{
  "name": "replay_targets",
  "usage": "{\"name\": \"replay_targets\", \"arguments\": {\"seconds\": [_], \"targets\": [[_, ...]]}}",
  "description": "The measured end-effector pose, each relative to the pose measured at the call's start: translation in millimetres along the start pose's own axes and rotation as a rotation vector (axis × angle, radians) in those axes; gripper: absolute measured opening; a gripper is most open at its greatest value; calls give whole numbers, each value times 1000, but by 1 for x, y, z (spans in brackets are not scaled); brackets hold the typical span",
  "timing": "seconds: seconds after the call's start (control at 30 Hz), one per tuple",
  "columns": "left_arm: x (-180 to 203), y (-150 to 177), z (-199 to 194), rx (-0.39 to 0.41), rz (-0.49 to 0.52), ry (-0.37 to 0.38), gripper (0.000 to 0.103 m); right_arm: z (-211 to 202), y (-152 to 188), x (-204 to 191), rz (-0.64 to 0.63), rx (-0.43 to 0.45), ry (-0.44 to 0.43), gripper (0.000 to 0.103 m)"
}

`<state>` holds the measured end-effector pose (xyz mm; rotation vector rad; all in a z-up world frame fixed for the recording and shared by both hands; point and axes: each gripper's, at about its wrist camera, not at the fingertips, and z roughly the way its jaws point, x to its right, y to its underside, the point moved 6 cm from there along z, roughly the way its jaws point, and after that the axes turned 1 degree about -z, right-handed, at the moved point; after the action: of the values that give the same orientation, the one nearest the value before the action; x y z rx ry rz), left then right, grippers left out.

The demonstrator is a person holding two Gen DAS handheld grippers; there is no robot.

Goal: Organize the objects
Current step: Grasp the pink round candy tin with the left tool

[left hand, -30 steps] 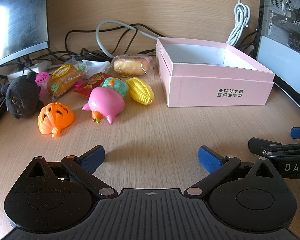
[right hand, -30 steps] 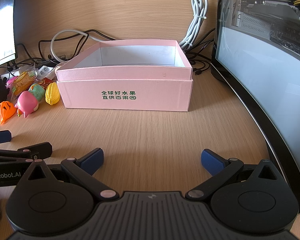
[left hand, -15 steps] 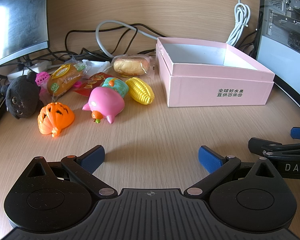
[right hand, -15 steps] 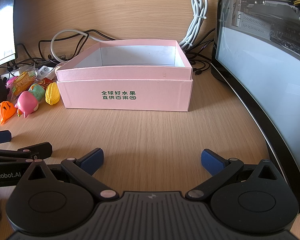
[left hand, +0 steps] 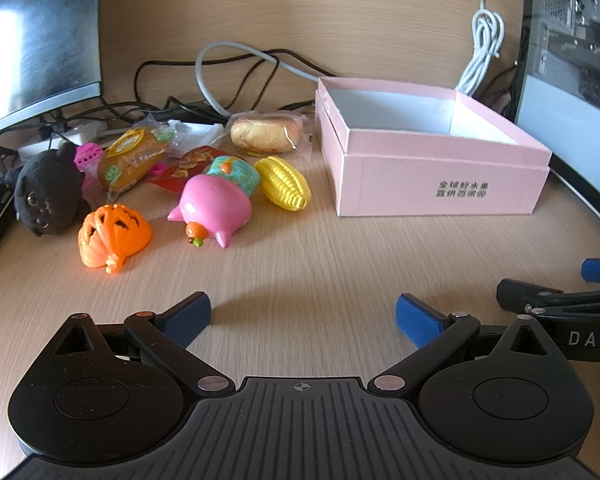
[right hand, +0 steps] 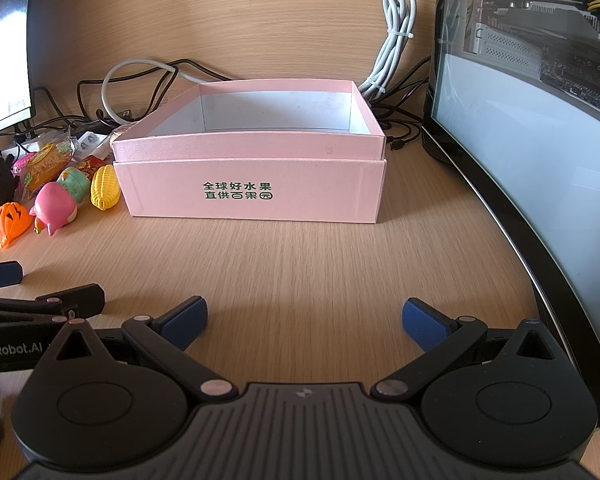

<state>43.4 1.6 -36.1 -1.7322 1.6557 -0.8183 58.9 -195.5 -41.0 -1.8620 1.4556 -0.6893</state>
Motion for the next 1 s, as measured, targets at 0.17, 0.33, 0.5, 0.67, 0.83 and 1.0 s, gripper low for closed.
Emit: {"name": "replay_targets", "arguments": {"seconds": [0.17, 0.33, 0.5, 0.67, 0.83, 1.0], "targets": [[-8, -6, -42, 40, -31, 36, 102, 2, -2, -2, -13, -9, -17, 103], [-29, 3, -119, 98, 73, -25, 102, 5, -6, -2, -24, -66, -37, 103], [-68, 38, -140, -16, 55, -132, 102, 5, -6, -1, -34, -83, -42, 103], [-89, 52, -123, -86, -81, -105, 102, 4, -6, -3, -14, -88, -17, 103], [-83, 55, -112, -87, -50, -72, 102, 7, -9, -2, -20, -122, -20, 103], [-91, 58, -105, -84, -96, -45, 71, 9, -13, -4, -41, -166, -42, 103]]}}
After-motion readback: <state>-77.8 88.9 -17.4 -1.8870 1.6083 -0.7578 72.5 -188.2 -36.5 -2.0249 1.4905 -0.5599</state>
